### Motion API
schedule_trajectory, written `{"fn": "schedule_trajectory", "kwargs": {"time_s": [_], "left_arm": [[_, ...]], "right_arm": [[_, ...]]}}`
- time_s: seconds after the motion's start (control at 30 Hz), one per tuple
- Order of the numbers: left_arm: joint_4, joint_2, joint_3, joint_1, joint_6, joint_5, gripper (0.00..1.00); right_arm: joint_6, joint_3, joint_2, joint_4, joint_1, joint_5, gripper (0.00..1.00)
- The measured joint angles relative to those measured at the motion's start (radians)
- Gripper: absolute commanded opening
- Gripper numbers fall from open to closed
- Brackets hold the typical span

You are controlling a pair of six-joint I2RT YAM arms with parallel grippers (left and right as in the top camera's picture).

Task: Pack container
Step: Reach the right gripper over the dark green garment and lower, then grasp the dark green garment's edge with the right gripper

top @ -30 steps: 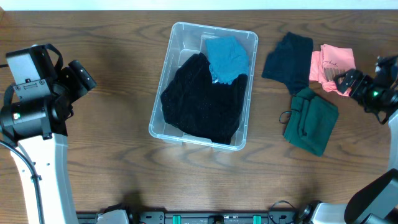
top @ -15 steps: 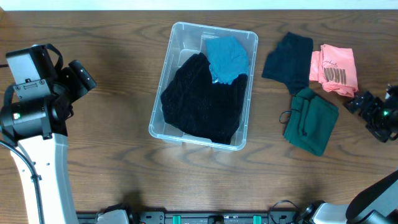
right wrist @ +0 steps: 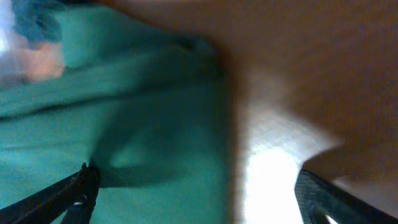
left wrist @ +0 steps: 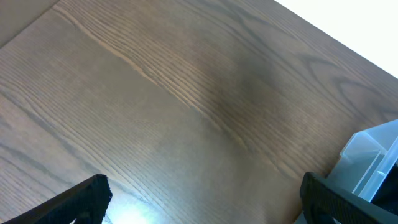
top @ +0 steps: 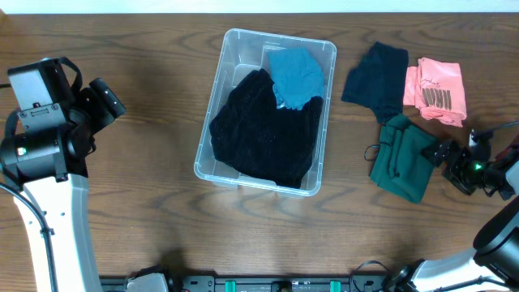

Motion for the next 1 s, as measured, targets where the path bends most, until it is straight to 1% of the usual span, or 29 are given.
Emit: {"fn": "schedule_trajectory", "kwargs": {"time_s": [0.27, 0.47, 0.8, 0.9, 0.93, 1.0], "left_arm": [[0.000, 0.000, 0.000, 0.000, 0.000, 0.000, 0.98], [0.000, 0.000, 0.000, 0.000, 0.000, 0.000, 0.98], [0.000, 0.000, 0.000, 0.000, 0.000, 0.000, 0.98], [0.000, 0.000, 0.000, 0.000, 0.000, 0.000, 0.98], [0.000, 0.000, 0.000, 0.000, 0.000, 0.000, 0.98], [0.000, 0.000, 0.000, 0.000, 0.000, 0.000, 0.98]], "right_arm": [[-0.053, 0.023, 0.093, 0.022, -0.008, -0.210, 0.99], [-0.075, -0.012, 0.122, 0.082, -0.008, -0.328, 0.99], [-0.093, -0.027, 0.130, 0.084, -0.008, -0.370, 0.99], [-0.089, -0.027, 0.131, 0.085, -0.008, -0.361, 0.91], [-0.086, -0.027, 0.131, 0.085, -0.008, -0.354, 0.86], [-0.084, -0.028, 0.132, 0.083, -0.008, -0.337, 0.72]]}}
